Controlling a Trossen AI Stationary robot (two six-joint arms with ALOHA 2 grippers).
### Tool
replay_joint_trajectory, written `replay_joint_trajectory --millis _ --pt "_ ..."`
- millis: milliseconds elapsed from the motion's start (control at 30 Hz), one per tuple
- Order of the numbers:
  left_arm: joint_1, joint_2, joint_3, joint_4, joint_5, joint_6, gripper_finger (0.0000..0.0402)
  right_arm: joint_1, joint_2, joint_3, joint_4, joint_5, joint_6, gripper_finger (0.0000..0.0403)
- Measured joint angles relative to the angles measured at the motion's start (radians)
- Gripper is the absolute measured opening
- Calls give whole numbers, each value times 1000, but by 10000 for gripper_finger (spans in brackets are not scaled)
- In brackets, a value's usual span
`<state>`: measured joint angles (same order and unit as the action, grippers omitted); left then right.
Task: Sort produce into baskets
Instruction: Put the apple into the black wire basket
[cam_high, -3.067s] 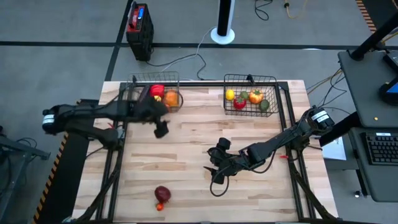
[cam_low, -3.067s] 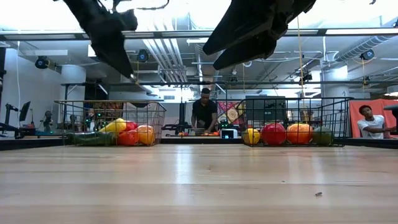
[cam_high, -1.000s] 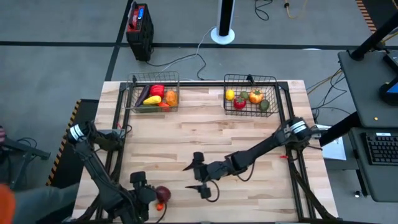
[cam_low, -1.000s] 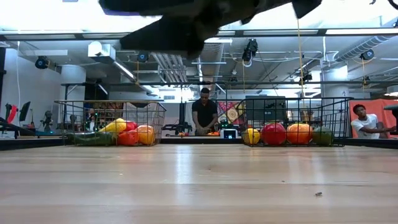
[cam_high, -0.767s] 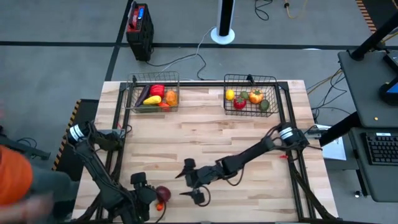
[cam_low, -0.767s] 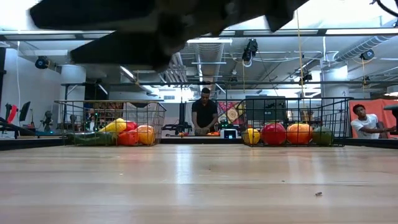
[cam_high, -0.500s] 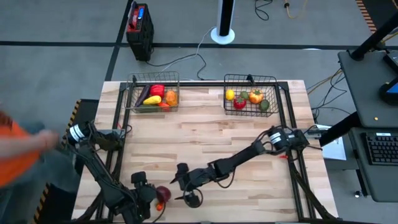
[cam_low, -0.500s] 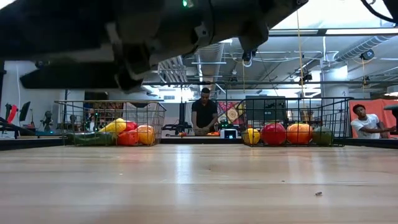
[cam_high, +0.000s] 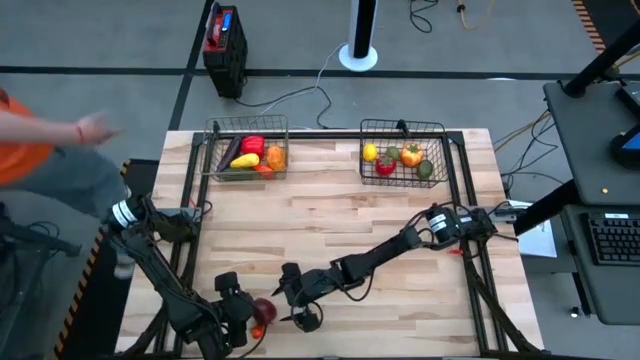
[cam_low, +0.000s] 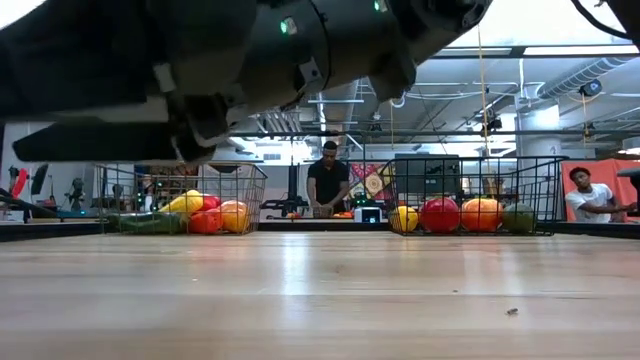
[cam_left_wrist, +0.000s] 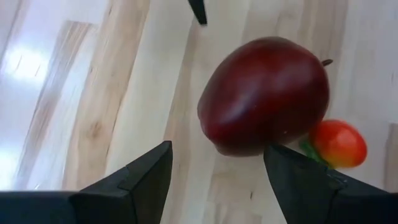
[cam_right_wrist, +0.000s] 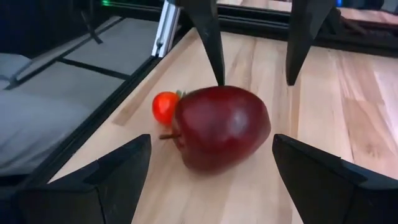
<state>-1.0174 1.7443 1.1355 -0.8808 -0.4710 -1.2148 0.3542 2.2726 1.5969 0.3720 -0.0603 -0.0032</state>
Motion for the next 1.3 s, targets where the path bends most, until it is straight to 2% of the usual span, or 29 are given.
replay_joint_trajectory --millis 400,633,1033,1300 --pt "6 0 -20 25 -19 -3 235 -6 56 -1 79 18 37 327" --pt "7 1 -63 107 -20 -17 235 -8 76 -1 112 10 70 327" --pt "7 2 -65 113 -56 -59 235 -10 121 14 142 7 159 327" --pt "9 47 -64 130 -59 -59 235 -12 123 34 142 15 128 327"
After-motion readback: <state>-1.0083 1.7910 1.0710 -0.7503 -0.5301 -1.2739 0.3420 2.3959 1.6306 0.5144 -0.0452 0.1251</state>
